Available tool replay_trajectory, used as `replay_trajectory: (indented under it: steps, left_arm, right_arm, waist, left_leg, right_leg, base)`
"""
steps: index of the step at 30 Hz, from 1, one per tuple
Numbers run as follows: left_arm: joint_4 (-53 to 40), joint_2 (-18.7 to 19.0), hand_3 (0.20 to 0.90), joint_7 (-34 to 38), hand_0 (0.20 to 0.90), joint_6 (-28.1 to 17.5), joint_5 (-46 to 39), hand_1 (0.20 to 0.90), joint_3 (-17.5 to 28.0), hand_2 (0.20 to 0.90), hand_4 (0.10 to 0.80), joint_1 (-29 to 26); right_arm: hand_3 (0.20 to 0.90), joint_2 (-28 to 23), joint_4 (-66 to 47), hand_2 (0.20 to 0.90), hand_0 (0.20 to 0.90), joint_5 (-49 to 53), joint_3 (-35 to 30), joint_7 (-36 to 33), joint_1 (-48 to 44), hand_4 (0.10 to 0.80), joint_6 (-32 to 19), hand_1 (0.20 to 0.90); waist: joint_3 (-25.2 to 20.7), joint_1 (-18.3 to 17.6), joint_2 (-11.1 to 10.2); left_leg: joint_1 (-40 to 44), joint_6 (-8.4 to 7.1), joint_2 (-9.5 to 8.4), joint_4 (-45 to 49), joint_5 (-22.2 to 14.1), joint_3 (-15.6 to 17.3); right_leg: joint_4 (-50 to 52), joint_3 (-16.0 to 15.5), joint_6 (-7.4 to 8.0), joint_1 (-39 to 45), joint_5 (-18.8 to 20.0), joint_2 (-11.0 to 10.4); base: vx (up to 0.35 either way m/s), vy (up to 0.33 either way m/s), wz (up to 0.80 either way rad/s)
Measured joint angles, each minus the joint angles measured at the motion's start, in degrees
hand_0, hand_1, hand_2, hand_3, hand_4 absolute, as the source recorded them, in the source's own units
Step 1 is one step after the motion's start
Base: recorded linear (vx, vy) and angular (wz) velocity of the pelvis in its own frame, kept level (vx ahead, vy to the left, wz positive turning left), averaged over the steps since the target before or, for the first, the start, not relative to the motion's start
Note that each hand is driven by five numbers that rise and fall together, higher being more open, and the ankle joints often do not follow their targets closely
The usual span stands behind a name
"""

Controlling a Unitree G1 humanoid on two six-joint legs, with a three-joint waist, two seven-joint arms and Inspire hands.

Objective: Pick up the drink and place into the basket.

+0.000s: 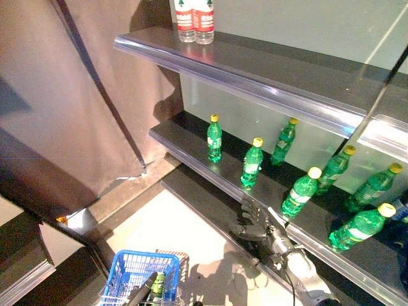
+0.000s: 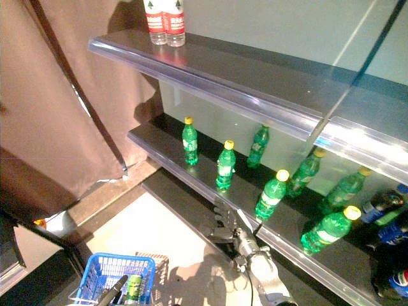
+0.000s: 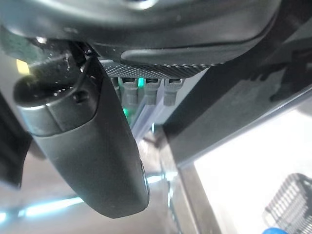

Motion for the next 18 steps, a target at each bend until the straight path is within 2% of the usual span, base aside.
replay_trajectory:
  steps: [4,7,18]
  left_arm:
    - [-0.05,-0.25,0.2,-0.08,0.3,0.71,0.29,0.3,-0.07,0.3,0.1,-0.26]
    - [-0.21,-0.74,0.2,-0.16,0.3,1.24,1.63,0.3,-0.31,0.3,0.1,-0.78]
    - [-0.55,-1.53,0.2,-0.39,0.3,2.03,3.39,0.3,-2.48,0.3,0.1,-2.13]
  right_arm:
    - [0.9,-0.02,-0.25,0.9,0.9,1.01,-0.94,0.0,1.54,0.8,0.0,0.9]
    - [0.9,-0.21,-0.85,0.9,0.9,2.05,-1.3,-0.03,2.88,0.8,-0.01,0.9]
    - [0.9,-0.23,-2.62,0.9,0.9,2.52,-1.78,-1.25,4.07,0.8,-0.14,0.9]
  waist:
    - [0.06,-1.7,-0.37]
    - [-0.02,-2.09,-0.58]
    - [-0.53,-4.93,-1.44]
  left_leg:
    - [0.11,0.03,0.18,0.0,-0.14,1.55]
    - [0.1,0.07,0.46,0.03,-0.31,3.85]
    - [0.24,0.06,0.89,0.06,-0.44,7.18]
  right_leg:
    - [0.0,1.62,0.05,-0.55,0.42,0.13]
    - [-0.01,4.15,-0.05,-1.9,1.22,0.39]
    - [-0.03,7.87,-0.17,-3.58,2.48,0.87]
  base:
    - [-0.023,-0.003,-0.27]
    - [-0.013,0.0,-0.37]
    - [0.0,-0.008,-0.18]
